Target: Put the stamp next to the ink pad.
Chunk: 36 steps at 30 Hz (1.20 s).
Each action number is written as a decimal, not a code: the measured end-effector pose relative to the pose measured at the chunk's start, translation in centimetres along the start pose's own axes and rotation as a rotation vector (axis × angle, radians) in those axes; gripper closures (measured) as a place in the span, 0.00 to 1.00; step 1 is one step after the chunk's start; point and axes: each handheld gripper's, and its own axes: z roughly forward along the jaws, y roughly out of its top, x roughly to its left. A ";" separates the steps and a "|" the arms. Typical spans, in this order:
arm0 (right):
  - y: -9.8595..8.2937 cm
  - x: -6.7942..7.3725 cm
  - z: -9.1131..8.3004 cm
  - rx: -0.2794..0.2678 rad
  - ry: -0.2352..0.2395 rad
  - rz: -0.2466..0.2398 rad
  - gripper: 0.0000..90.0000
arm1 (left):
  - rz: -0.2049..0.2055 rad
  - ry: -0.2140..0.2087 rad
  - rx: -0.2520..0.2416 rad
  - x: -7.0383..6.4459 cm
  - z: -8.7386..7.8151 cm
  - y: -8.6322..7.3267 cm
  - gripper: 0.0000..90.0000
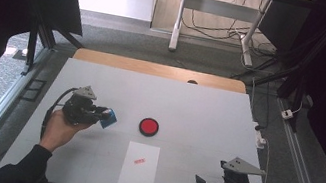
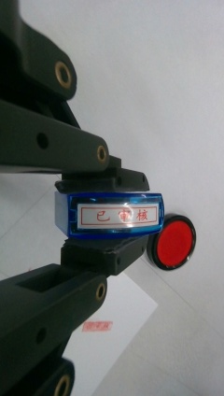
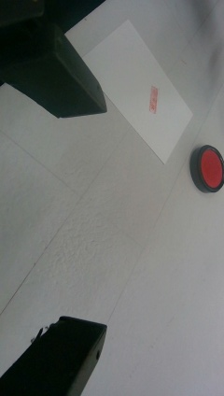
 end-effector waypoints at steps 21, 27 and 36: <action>-0.2 -0.1 -0.2 0.001 -0.003 0.006 0.00 | 0.003 0.057 0.100 1.2 2.5 -1.4 0.78; -0.1 -0.1 -0.1 0.007 -0.002 0.000 0.00 | 0.032 0.079 0.147 1.0 3.1 -1.7 0.78; -0.1 0.0 -0.1 0.013 0.007 -0.011 0.00 | 0.006 0.063 0.152 1.2 3.1 -1.7 0.72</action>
